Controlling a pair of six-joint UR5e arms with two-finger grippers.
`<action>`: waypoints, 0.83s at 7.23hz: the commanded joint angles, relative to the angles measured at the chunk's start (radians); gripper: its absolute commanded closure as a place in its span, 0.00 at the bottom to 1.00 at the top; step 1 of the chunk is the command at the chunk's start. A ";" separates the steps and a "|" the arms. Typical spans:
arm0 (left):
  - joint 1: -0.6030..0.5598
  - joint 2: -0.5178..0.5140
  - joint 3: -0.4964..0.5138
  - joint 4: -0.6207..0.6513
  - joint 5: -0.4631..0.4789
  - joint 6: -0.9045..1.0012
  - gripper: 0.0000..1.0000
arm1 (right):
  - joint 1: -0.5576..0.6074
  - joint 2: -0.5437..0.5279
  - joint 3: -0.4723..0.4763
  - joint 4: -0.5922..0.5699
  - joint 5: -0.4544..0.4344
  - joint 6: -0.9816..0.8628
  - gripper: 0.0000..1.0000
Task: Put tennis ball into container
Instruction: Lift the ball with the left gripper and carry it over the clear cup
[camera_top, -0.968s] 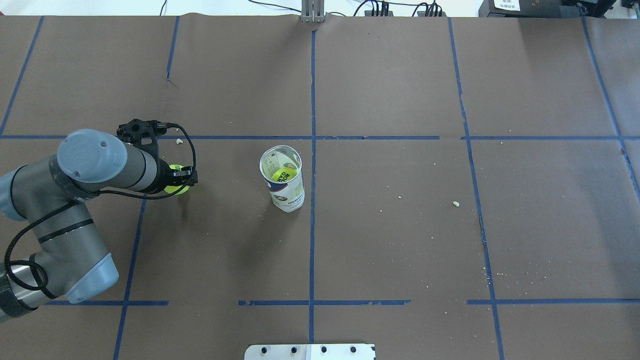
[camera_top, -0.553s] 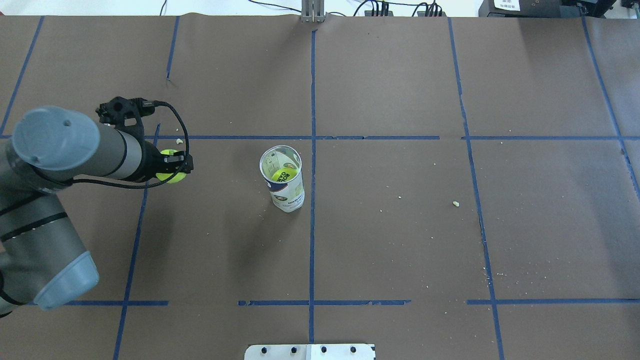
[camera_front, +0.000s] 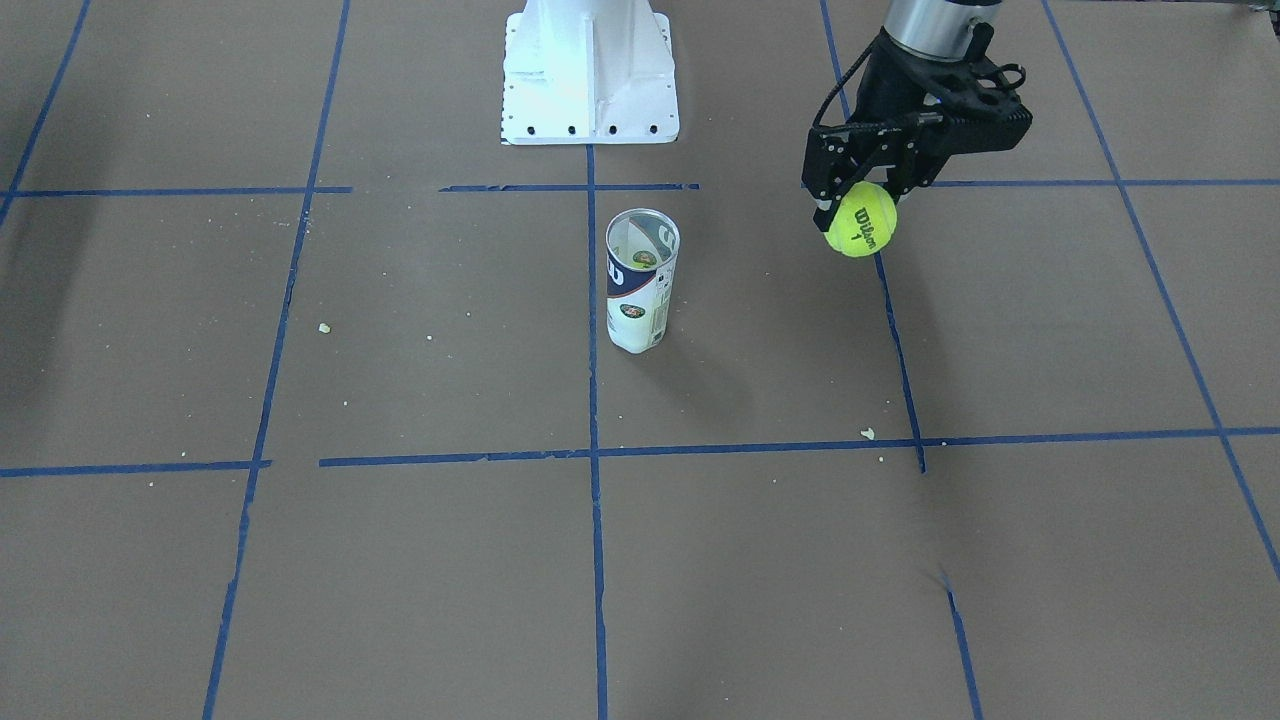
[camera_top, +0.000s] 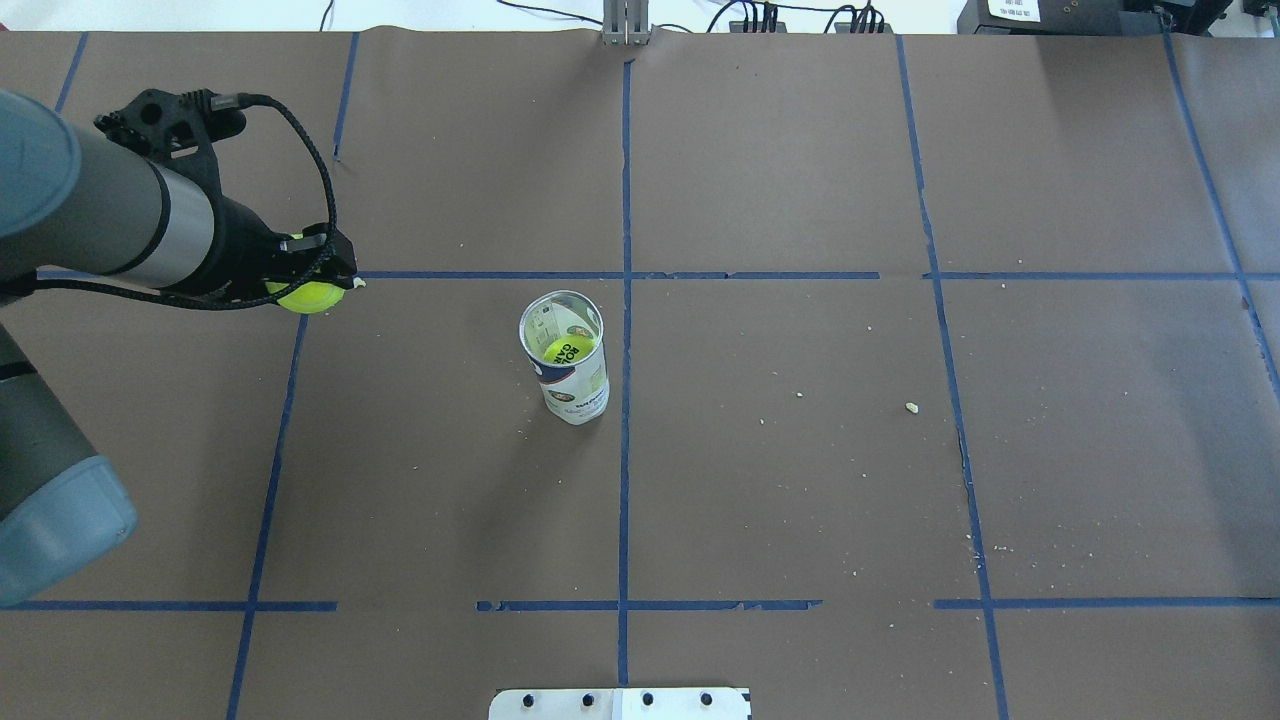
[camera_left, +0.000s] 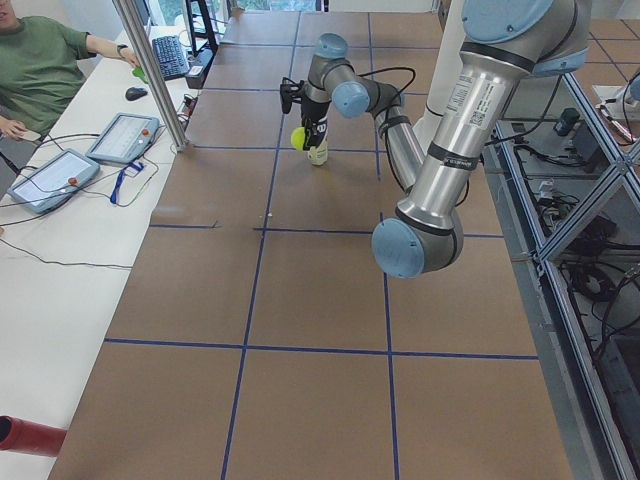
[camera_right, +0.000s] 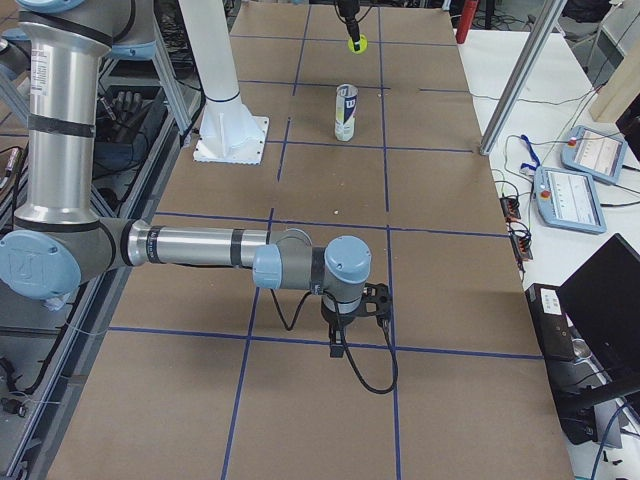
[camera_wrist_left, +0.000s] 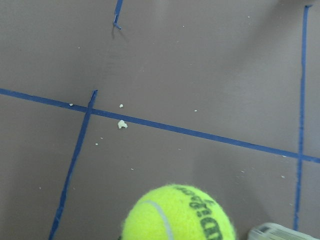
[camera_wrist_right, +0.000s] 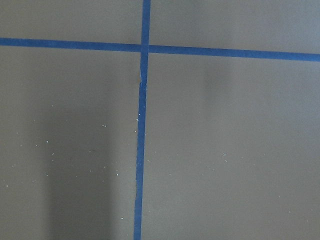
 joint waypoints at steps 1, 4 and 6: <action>0.037 -0.177 0.059 0.115 -0.029 -0.110 1.00 | 0.000 -0.001 0.000 0.000 0.000 0.000 0.00; 0.142 -0.383 0.284 0.131 -0.020 -0.228 0.99 | 0.000 -0.001 0.000 0.000 0.000 0.000 0.00; 0.153 -0.414 0.338 0.126 -0.006 -0.236 0.98 | 0.000 0.001 0.000 0.000 0.000 0.000 0.00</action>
